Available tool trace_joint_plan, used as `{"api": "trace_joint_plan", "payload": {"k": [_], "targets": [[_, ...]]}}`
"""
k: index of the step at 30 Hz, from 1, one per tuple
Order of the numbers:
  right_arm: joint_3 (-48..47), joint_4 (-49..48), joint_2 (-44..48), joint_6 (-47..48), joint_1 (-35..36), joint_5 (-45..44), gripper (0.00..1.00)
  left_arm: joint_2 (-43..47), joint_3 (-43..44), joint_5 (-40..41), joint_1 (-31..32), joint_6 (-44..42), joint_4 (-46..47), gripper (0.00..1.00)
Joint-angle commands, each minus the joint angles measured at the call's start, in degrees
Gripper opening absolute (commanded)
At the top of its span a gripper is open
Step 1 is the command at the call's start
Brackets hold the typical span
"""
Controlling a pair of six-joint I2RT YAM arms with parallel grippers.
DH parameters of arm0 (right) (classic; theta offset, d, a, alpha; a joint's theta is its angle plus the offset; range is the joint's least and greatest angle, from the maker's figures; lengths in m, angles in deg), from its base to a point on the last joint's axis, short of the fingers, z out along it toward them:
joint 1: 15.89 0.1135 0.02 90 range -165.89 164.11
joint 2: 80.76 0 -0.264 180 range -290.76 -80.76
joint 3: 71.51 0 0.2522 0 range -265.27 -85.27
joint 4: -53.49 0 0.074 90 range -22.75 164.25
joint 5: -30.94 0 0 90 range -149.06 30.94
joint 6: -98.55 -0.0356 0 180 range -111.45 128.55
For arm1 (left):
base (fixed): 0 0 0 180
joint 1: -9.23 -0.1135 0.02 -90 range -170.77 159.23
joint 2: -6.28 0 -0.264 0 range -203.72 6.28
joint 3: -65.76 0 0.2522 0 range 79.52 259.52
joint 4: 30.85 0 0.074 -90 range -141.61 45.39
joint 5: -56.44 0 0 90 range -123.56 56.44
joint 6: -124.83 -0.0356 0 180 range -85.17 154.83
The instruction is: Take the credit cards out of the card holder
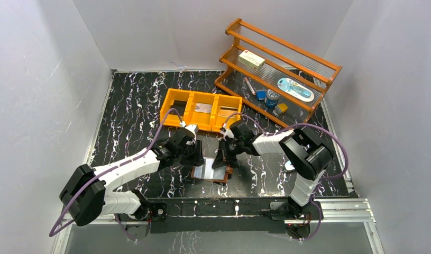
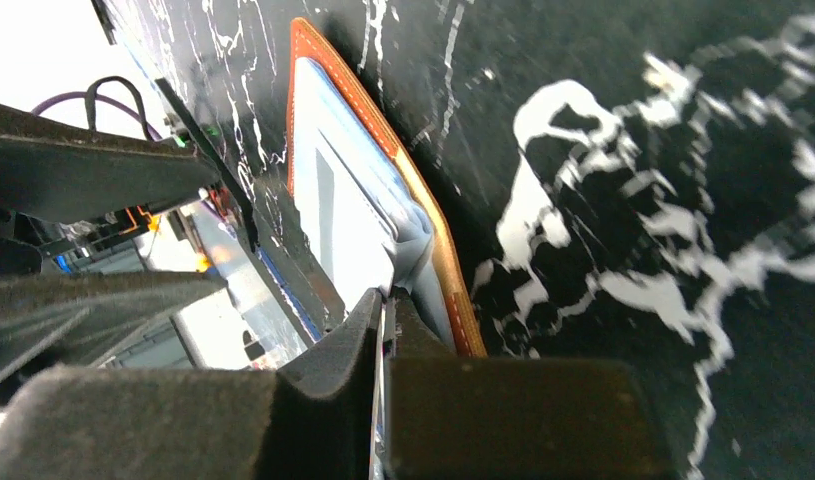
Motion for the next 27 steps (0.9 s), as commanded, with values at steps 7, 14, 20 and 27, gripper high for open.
{"api": "trace_joint_plan", "payload": {"k": [7, 14, 20, 27], "targets": [[-4.89, 3.08, -3.61, 4.88, 1.2, 1.15, 0.0, -4.93, -1.97, -7.66, -0.06, -1.29, 2.81, 0.44], [-3.52, 3.16, -1.73, 3.35, 1.26, -1.18, 0.0, -10.31, -3.97, -8.13, 0.06, -0.48, 4.11, 0.4], [-2.32, 2.93, 0.15, 1.13, 1.03, -2.52, 0.01, -10.41, -6.36, -6.19, 0.05, 1.6, 3.55, 0.35], [0.26, 3.86, 5.34, -0.45, -0.08, -3.75, 0.01, -11.25, -7.88, -4.91, 0.05, 1.87, 3.7, 0.34]]}}
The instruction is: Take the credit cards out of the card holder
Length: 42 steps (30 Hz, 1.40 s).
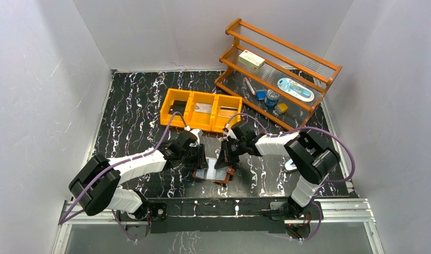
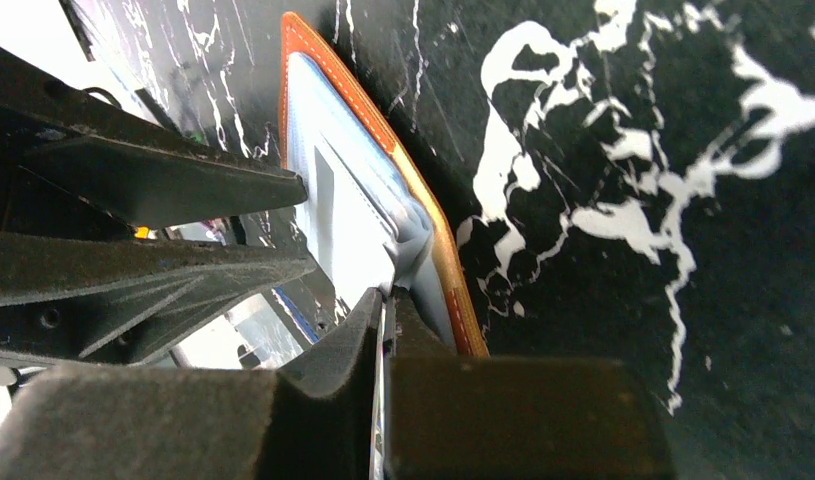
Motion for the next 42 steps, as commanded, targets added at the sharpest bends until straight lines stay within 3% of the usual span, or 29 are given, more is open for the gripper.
{"api": "trace_joint_plan", "payload": {"k": [1, 9, 13, 15, 17, 20, 23, 28, 32, 37, 42], "targets": [[1.63, -0.2, 4.32, -1.22, -0.9, -1.37, 0.01, -4.63, -3.85, 2.57, 0.36, -0.2, -6.29, 0.33], [5.61, -2.94, 7.2, -4.48, -1.77, -1.56, 0.02, -5.62, -3.48, 3.63, 0.41, -0.36, -6.37, 0.32], [8.38, -11.59, 6.85, -11.73, -1.51, -1.21, 0.1, -5.77, -3.51, 3.36, 0.4, -0.06, -5.85, 0.31], [9.28, -16.36, 5.96, -15.41, -0.79, -1.12, 0.2, -5.9, -3.2, 3.13, 0.4, -0.09, -5.81, 0.31], [8.95, -17.04, 5.02, -16.61, 0.17, -2.64, 0.28, -5.93, -2.74, 2.99, 0.4, -0.22, -5.85, 0.31], [9.39, -17.29, 4.28, -18.14, 0.99, -5.04, 0.31, -5.79, -2.64, 2.98, 0.4, -0.36, -6.02, 0.3], [10.86, -20.31, 4.25, -20.09, 1.63, -6.16, 0.28, -5.57, -2.67, 3.13, 0.36, 0.0, -6.07, 0.3], [11.7, -19.21, 6.25, -19.2, 2.24, -8.41, 0.1, -5.23, -2.86, 3.45, 0.36, 0.23, -6.41, 0.29], [11.08, -11.07, 10.11, -13.83, 1.43, -10.07, 0.06, -5.08, -2.95, 3.92, 0.4, 0.13, -7.07, 0.29], [12.88, -9.85, 12.82, -10.12, -1.95, -1.27, 0.06, -6.23, -2.82, 4.29, 0.39, 0.32, -6.77, 0.28], [11.59, -3.01, 14.76, -7.38, -4.09, -5.41, 0.07, -4.21, -2.74, 4.78, 0.36, 0.12, -8.2, 0.28]]}}
